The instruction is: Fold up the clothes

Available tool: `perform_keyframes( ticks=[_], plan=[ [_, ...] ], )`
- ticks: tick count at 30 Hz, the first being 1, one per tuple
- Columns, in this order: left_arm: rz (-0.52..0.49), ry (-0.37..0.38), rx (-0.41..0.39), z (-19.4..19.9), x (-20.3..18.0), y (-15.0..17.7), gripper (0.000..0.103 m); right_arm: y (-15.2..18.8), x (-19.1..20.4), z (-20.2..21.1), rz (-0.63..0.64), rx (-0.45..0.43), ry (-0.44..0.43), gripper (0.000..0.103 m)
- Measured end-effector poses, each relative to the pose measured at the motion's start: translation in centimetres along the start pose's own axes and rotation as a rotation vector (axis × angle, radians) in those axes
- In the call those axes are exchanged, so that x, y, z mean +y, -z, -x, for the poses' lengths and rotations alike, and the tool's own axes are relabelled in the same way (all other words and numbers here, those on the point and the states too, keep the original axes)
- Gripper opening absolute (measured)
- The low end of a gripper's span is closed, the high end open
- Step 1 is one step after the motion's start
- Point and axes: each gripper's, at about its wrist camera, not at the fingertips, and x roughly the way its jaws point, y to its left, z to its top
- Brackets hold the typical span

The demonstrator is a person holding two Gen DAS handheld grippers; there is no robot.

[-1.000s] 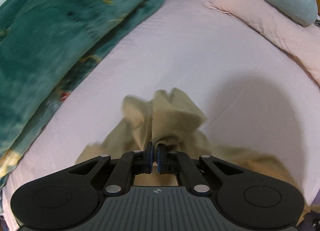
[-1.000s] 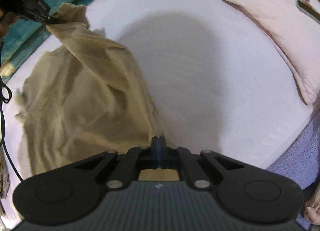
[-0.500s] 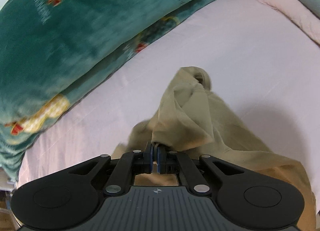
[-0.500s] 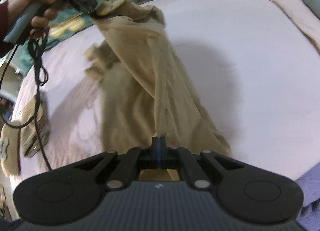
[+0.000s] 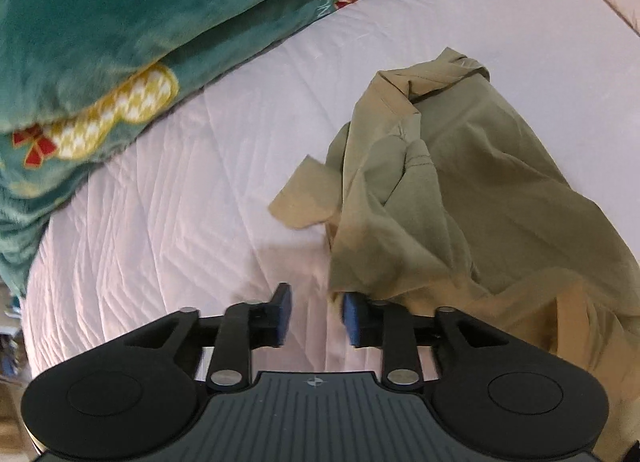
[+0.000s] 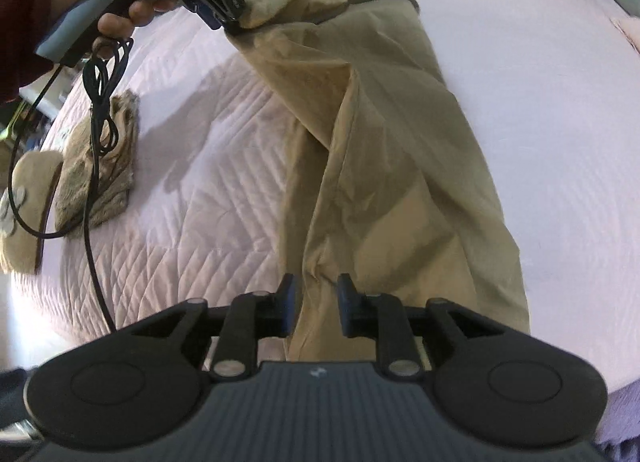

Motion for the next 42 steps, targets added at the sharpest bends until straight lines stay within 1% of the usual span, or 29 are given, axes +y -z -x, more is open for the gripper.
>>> perform_keyframes(
  ticks=[1, 2, 4, 8, 9, 10, 12, 15, 18, 20, 23, 25, 26, 27, 29, 32, 38, 42],
  plan=[
    [-0.004, -0.001, 0.006, 0.0, 0.2, 0.6, 0.056, 0.1, 0.3, 0.1, 0.013, 0.003, -0.003, 0.023],
    [-0.016, 0.006, 0.023, -0.1, 0.3, 1.1, 0.069, 0.1, 0.6, 0.2, 0.025, 0.005, -0.006, 0.024],
    [-0.040, 0.057, 0.055, -0.9, 0.7, 1.9, 0.078, 0.3, 1.0, 0.9, 0.049, 0.006, -0.010, 0.024],
    [-0.030, -0.057, 0.108, -2.8, 1.7, 2.6, 0.078, 0.3, 1.3, 1.4, 0.084, 0.008, 0.002, 0.024],
    [-0.008, -0.062, 0.114, -2.9, 2.1, 2.8, 0.078, 0.3, 1.1, 1.6, 0.084, 0.007, 0.003, 0.024],
    [0.043, -0.027, 0.104, -2.2, 2.5, 2.9, 0.078, 0.3, 0.9, 1.9, 0.086, 0.006, 0.007, 0.024],
    [0.093, 0.001, 0.069, -0.1, 2.3, 3.6, 0.078, 0.4, 0.0, 2.4, 0.089, 0.004, 0.033, 0.025],
    [0.150, 0.039, 0.028, 3.8, 0.3, 6.3, 0.078, 0.9, -2.2, 3.0, 0.083, 0.019, 0.080, 0.029],
    [0.197, 0.066, 0.018, 6.9, -3.5, 10.4, 0.078, 1.5, -4.8, 3.6, 0.100, 0.037, 0.140, 0.030],
    [0.239, 0.082, 0.027, 8.1, -6.6, 13.6, 0.078, 1.9, -6.7, 3.8, 0.108, 0.051, 0.159, 0.030],
    [0.320, 0.103, 0.082, 7.7, -11.6, 17.8, 0.078, 2.6, -9.6, 4.1, 0.116, 0.066, 0.175, 0.031],
    [0.382, 0.114, 0.131, 7.0, -15.2, 20.6, 0.078, 3.3, -11.1, 4.2, 0.140, 0.070, 0.188, 0.034],
    [0.417, 0.120, 0.154, 6.7, -16.9, 21.8, 0.078, 3.6, -11.8, 4.0, 0.154, 0.074, 0.192, 0.038],
    [0.457, 0.128, 0.174, 6.4, -18.3, 23.0, 0.078, 3.9, -12.5, 3.7, 0.168, 0.080, 0.190, 0.040],
    [0.528, 0.121, 0.203, 5.9, -20.9, 24.9, 0.078, 4.3, -13.7, 3.0, 0.190, 0.091, 0.180, 0.043],
    [0.599, 0.088, 0.208, 5.7, -23.4, 26.2, 0.078, 4.8, -14.7, 1.6, 0.208, 0.108, 0.158, 0.046],
    [0.625, 0.002, 0.169, 4.9, -25.7, 26.0, 0.078, 4.7, -15.3, -0.7, 0.199, 0.128, 0.143, 0.047],
    [0.657, 0.012, 0.158, 4.1, -26.2, 25.8, 0.078, 4.6, -15.4, -1.6, 0.167, 0.126, 0.139, 0.047]
  ],
)
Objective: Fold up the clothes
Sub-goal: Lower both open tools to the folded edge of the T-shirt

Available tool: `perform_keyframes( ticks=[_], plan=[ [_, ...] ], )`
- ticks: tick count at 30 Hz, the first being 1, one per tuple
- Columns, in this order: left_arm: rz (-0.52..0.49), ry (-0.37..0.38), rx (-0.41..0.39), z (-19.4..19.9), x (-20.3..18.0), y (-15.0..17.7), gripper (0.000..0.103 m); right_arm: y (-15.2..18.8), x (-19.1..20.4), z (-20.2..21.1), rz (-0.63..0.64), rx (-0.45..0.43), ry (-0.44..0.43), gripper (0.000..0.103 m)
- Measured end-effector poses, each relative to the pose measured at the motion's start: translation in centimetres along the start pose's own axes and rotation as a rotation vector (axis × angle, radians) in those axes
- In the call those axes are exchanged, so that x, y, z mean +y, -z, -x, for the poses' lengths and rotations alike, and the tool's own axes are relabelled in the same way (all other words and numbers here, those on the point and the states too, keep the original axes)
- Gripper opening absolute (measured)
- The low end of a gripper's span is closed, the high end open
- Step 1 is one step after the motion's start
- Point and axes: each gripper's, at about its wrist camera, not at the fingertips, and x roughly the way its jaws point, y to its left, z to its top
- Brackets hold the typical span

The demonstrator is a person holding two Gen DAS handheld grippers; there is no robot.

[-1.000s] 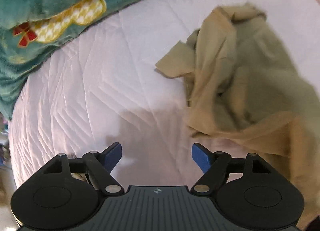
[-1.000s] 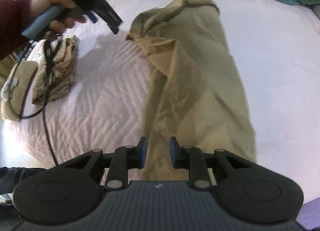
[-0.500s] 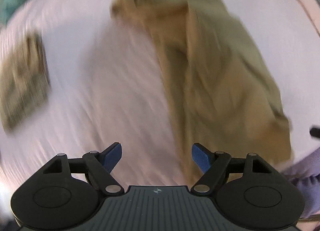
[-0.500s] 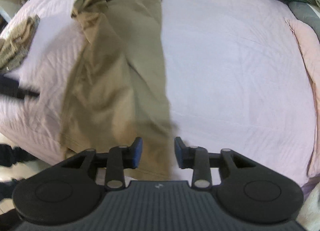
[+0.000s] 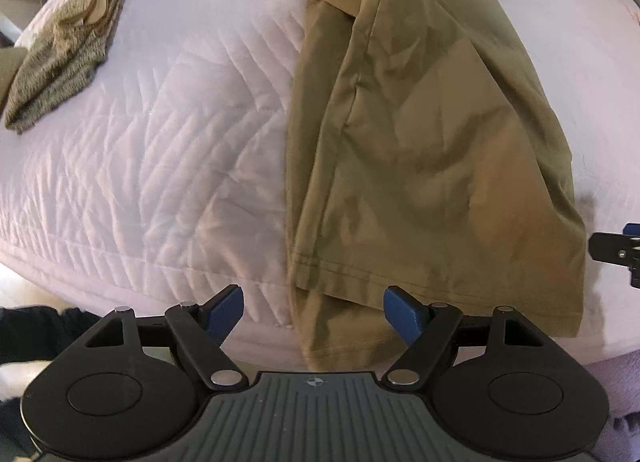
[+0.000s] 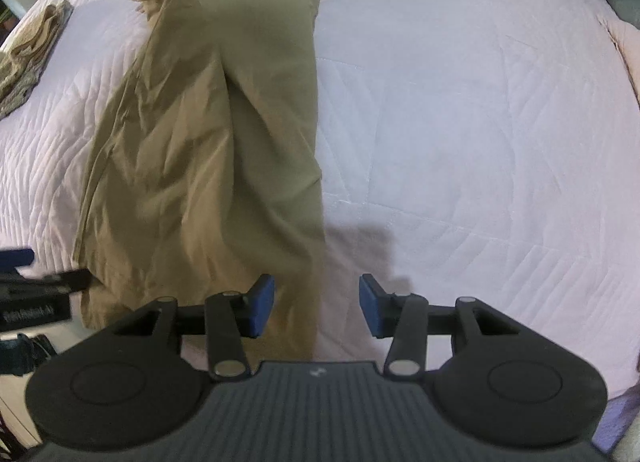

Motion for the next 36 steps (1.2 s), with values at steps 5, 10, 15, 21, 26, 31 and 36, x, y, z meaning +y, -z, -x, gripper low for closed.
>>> perform_keyframes(
  ticks=[5, 10, 15, 21, 26, 31, 36],
  plan=[
    [0.013, -0.003, -0.006, -0.4, 0.2, -0.1, 0.078, 0.1, 0.2, -0.8, -0.006, 0.003, 0.008, 0.047],
    [0.018, -0.010, -0.007, -0.9, 0.5, -0.2, 0.078, 0.5, 0.2, -1.2, -0.019, 0.009, 0.026, 0.047],
    [0.024, -0.007, -0.018, -0.8, 0.8, -0.1, 0.078, 0.9, 0.5, -1.7, -0.031, 0.015, 0.028, 0.047],
    [0.048, 0.012, -0.025, -0.6, 1.7, 0.8, 0.078, 1.7, 0.3, -2.0, -0.048, 0.010, 0.019, 0.047],
    [0.100, 0.013, -0.037, -1.1, 3.2, 0.6, 0.078, 2.1, -0.4, -2.1, -0.057, 0.002, 0.030, 0.048],
    [0.064, 0.048, -0.031, -2.8, 2.6, -0.1, 0.078, 2.3, -0.9, -2.4, -0.079, 0.003, 0.024, 0.048],
    [0.048, 0.061, 0.008, -5.0, 2.1, -0.3, 0.077, 2.0, -0.9, -3.2, -0.083, 0.010, 0.017, 0.048]
  ],
)
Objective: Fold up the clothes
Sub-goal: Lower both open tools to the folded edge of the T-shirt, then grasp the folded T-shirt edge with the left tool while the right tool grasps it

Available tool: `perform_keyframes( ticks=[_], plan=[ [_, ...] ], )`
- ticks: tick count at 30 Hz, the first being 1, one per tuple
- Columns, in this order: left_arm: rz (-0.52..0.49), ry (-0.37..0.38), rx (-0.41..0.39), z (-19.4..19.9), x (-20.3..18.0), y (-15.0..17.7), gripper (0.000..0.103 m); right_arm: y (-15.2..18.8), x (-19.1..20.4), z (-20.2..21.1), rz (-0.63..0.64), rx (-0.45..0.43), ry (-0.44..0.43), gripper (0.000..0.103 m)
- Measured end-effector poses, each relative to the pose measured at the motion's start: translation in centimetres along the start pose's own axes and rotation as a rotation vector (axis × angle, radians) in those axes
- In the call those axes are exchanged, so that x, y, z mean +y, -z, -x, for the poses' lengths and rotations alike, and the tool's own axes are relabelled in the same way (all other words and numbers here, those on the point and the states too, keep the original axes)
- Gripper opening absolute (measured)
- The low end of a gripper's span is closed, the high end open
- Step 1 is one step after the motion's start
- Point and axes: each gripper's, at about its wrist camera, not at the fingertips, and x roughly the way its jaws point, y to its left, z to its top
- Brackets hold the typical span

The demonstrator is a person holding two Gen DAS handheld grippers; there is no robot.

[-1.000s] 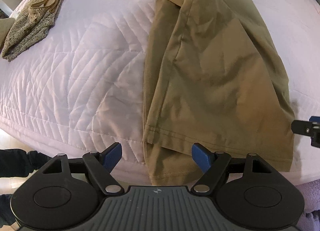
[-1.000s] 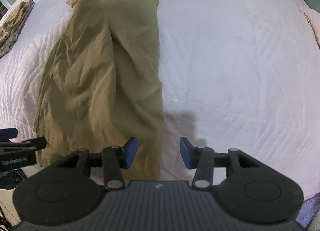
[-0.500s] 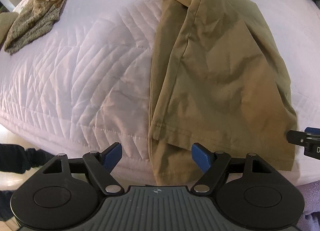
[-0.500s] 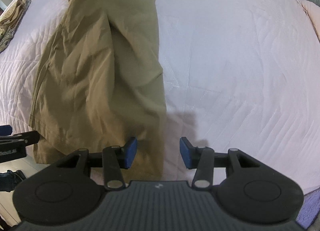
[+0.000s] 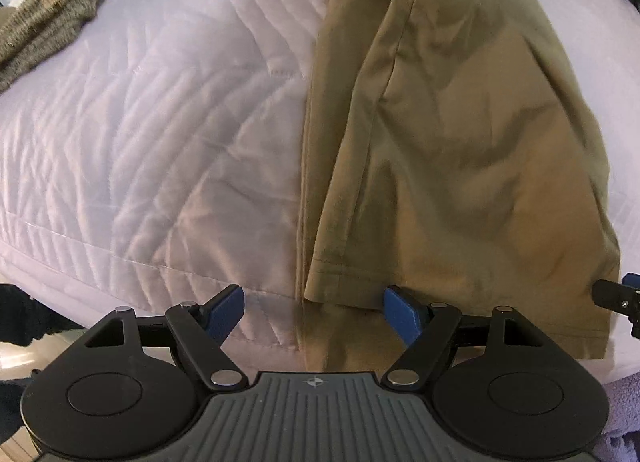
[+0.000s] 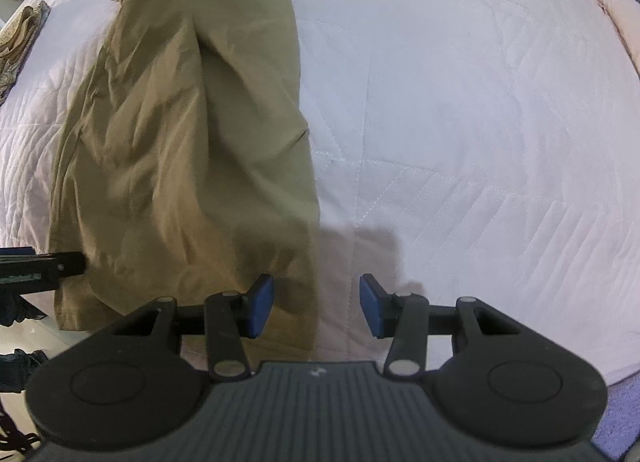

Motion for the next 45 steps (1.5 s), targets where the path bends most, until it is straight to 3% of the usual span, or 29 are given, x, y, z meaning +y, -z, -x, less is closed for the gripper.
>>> perform_keyframes(
  ticks=[6, 9, 10, 12, 14, 17, 26, 36, 45],
  plan=[
    [-0.031, 0.009, -0.029, 0.0, -0.9, -0.1, 0.070, -0.5, 0.9, -1.3, 0.030, 0.024, -0.018, 0.048],
    [-0.035, 0.027, -0.037, 0.1, -1.1, 0.0, 0.060, -0.7, 1.1, -2.0, 0.042, 0.034, -0.025, 0.046],
    [-0.042, 0.034, -0.042, 0.2, -1.2, 0.0, 0.051, -0.8, 1.2, -2.2, 0.047, 0.034, -0.028, 0.045],
    [-0.057, 0.054, -0.048, 0.4, -1.6, 0.0, 0.038, -1.0, 1.1, -2.2, 0.051, 0.025, -0.039, 0.037],
    [-0.060, 0.072, -0.049, 0.5, -1.9, -0.1, 0.015, -1.2, 0.9, -2.2, 0.048, 0.021, -0.060, 0.010],
    [-0.054, 0.092, -0.039, 0.6, -1.8, -0.3, 0.009, -1.7, 0.7, -2.1, 0.036, 0.024, -0.080, 0.005],
    [-0.069, 0.124, -0.056, 3.0, -1.7, 0.5, 0.006, -1.5, 1.1, 0.7, 0.026, -0.004, -0.081, 0.004],
    [-0.060, 0.170, -0.106, 8.5, 1.4, 1.8, 0.006, -0.2, 1.1, 6.8, 0.032, -0.028, -0.117, 0.004],
    [-0.036, 0.198, -0.057, 11.9, 2.8, 4.1, 0.005, 1.2, 0.4, 12.3, 0.046, -0.022, -0.155, 0.004]
  ],
)
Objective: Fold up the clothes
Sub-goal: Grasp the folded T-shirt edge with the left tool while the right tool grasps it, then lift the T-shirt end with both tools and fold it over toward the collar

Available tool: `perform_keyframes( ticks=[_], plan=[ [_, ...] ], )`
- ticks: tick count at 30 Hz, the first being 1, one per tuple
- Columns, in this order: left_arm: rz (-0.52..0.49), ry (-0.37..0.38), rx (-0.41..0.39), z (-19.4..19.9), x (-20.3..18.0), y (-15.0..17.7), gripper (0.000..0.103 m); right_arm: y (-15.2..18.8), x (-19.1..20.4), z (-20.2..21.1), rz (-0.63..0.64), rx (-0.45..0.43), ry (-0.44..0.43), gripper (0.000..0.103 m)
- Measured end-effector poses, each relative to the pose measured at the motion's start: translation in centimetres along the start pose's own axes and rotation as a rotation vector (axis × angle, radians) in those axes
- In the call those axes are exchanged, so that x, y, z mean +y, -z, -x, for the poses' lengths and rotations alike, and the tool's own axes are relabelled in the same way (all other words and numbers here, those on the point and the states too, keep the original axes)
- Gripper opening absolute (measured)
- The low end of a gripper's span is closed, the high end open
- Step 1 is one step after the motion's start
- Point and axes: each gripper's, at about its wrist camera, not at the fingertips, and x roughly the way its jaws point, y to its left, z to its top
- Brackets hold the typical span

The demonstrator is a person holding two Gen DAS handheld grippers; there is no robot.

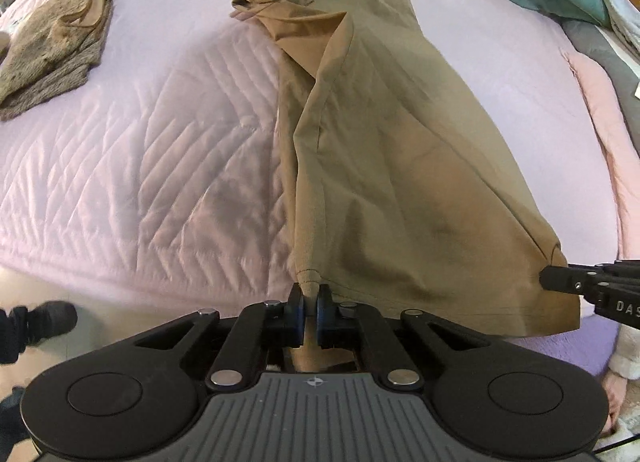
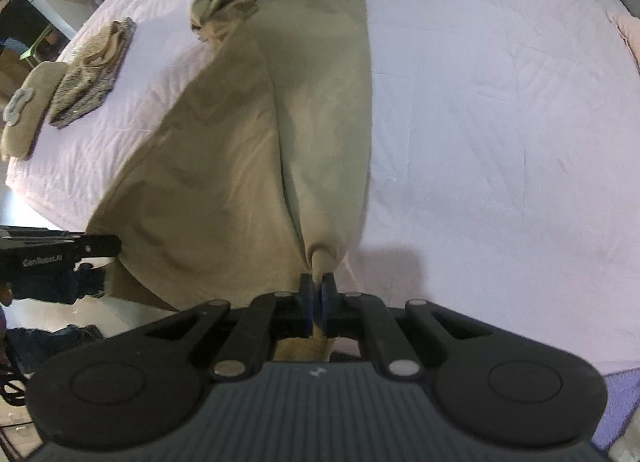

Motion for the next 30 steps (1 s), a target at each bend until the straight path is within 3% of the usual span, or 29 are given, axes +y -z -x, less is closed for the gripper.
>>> perform_keyframes(
  ticks=[5, 16, 24, 30],
  plan=[
    [0.022, -0.003, -0.012, 2.5, 0.5, -0.1, 0.005, -0.6, 0.5, 2.1, 0.012, 0.000, -0.023, 0.003],
    [0.040, -0.038, -0.072, 4.9, -1.2, -3.8, 0.005, -4.7, -0.4, 4.9, 0.052, -0.070, -0.064, 0.003],
    [0.034, -0.072, -0.167, 6.9, -2.8, -9.3, 0.005, -9.9, -0.8, 6.1, 0.108, -0.151, -0.085, 0.003],
    [0.013, -0.066, -0.230, 6.9, -2.6, -16.9, 0.005, -15.8, -0.6, 6.0, 0.138, -0.222, -0.074, 0.003]
  ],
)
